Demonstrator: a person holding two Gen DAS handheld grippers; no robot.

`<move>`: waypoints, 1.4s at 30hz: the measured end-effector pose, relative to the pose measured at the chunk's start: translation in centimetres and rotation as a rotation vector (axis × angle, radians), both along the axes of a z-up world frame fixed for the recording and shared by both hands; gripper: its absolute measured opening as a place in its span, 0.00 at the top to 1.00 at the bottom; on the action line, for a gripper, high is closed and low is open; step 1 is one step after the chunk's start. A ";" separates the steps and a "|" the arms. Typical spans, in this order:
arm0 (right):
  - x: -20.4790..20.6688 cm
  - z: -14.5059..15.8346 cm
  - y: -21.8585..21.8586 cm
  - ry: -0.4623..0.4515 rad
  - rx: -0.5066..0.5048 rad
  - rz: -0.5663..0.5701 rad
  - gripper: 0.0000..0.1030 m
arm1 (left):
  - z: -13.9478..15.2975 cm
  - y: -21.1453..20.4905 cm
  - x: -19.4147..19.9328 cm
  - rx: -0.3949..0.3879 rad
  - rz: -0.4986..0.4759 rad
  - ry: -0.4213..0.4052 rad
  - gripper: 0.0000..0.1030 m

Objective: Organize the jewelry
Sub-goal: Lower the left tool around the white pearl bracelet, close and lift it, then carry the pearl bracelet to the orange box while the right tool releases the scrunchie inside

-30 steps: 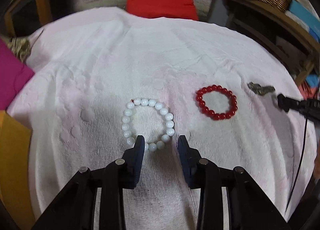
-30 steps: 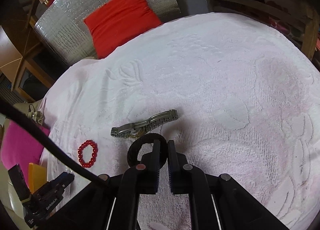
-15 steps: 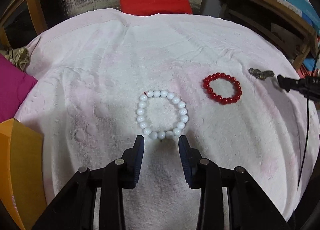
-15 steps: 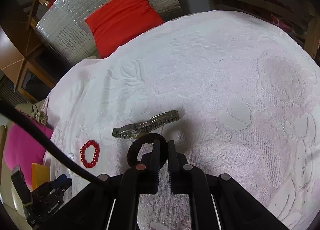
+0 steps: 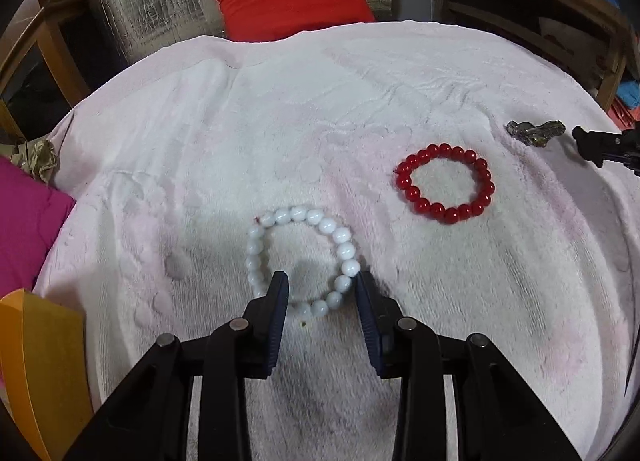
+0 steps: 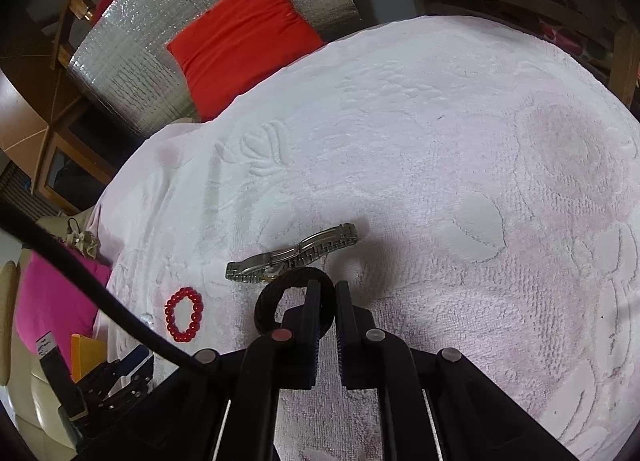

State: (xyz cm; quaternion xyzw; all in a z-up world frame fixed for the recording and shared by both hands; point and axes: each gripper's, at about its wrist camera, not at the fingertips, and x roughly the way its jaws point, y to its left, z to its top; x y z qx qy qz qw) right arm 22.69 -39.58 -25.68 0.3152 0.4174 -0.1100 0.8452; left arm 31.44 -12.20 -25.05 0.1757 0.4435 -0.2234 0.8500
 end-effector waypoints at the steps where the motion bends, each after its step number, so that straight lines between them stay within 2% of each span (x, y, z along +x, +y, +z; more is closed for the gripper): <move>1: 0.0 0.0 0.0 -0.002 0.000 0.002 0.92 | 0.0 -0.1 0.2 -0.005 0.007 0.005 0.71; 4: -0.1 0.1 0.1 -0.007 -0.009 0.008 0.92 | 0.0 -0.7 0.4 -0.019 0.002 0.027 0.87; 6: -0.2 0.1 0.0 -0.010 -0.010 0.000 0.92 | 0.1 -1.2 0.3 -0.002 0.005 0.021 0.90; 8: -0.4 0.1 0.0 -0.013 -0.012 -0.009 0.92 | 0.2 -1.3 0.3 -0.008 0.027 0.026 0.91; 11: -0.6 0.6 0.6 -0.038 -0.027 -0.012 0.92 | 1.0 -0.3 0.7 -0.079 0.074 0.051 0.91; 17: -0.6 2.3 3.1 -0.113 -0.098 0.013 0.92 | 4.0 3.9 1.0 -0.293 0.178 0.051 0.91; 21: -0.2 3.0 5.1 -0.146 -0.119 0.049 0.92 | 6.3 6.6 0.4 -0.389 0.238 0.004 0.91; 29: 0.1 3.9 9.6 -0.184 -0.170 0.129 0.92 | 9.6 10.3 -1.2 -0.480 0.296 -0.105 0.91; 42: 0.6 5.7 14.6 -0.255 -0.128 0.234 0.92 | 11.4 18.5 -2.9 -0.596 0.391 -0.138 0.91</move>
